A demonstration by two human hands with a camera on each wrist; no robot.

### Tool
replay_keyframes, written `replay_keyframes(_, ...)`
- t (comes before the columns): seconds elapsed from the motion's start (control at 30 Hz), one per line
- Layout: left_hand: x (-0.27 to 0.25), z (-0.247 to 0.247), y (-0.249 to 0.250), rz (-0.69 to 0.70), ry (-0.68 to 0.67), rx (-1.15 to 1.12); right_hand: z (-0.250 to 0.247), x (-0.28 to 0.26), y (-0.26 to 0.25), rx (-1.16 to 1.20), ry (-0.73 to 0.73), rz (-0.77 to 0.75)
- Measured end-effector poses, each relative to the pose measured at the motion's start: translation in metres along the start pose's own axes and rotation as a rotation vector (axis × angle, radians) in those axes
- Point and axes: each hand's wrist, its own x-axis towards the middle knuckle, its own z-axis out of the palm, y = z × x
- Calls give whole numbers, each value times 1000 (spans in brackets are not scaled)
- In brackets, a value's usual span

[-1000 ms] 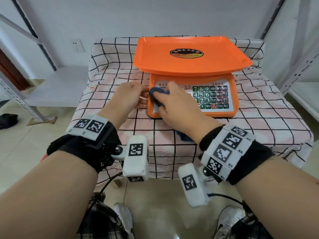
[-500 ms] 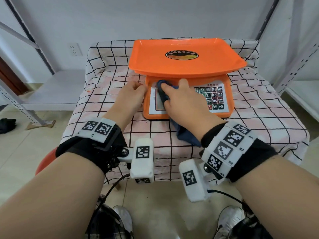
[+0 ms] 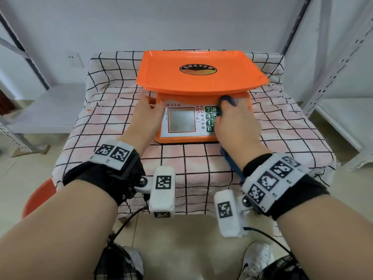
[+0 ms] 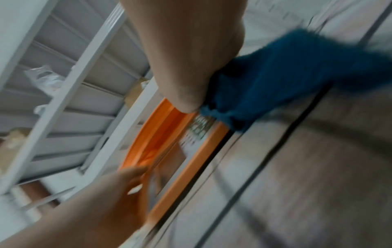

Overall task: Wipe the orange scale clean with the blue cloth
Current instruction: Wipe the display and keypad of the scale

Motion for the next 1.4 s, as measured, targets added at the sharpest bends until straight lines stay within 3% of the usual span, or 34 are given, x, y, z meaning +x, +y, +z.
replay_keyframes(0.1, 1, 2, -2, 13, 12, 14, 8, -8, -31, -30, -51, -193)
replay_keyframes(0.17, 3, 2, -2, 17, 11, 16, 6, -6, -31, -47, -64, -229)
replay_keyframes(0.4, 3, 5, -5, -3, -1, -2, -23, 12, 47, -62, -28, 46)
replay_keyframes(0.67, -4, 9, -2, -9, 33, -13, -23, 3, 52, -59, -27, 75)
replay_keyframes(0.73, -4, 10, -3, -5, 30, -24, -23, -3, 60, 71, 6, 93)
replay_keyframes(0.83, -2, 10, -4, -14, 23, -35, -22, 6, 65, 582, 116, 166)
replay_keyframes(0.93, -1, 10, -4, -10, 23, -30, -22, 25, 56, 978, 107, 311)
replay_keyframes(1.07, -2, 10, -4, 20, 15, -17, -18, 30, 47, 955, 113, 288)
replay_keyframes(1.2, 0, 11, -5, 22, 19, -27, -15, 20, 47, 829, -44, 187)
replay_keyframes(1.33, -1, 10, -3, 24, 19, -45, -15, 27, 56, 846, 167, 364)
replay_keyframes(1.4, -2, 9, -3, 33, 25, -27, -16, 31, 55, 932, 122, 413)
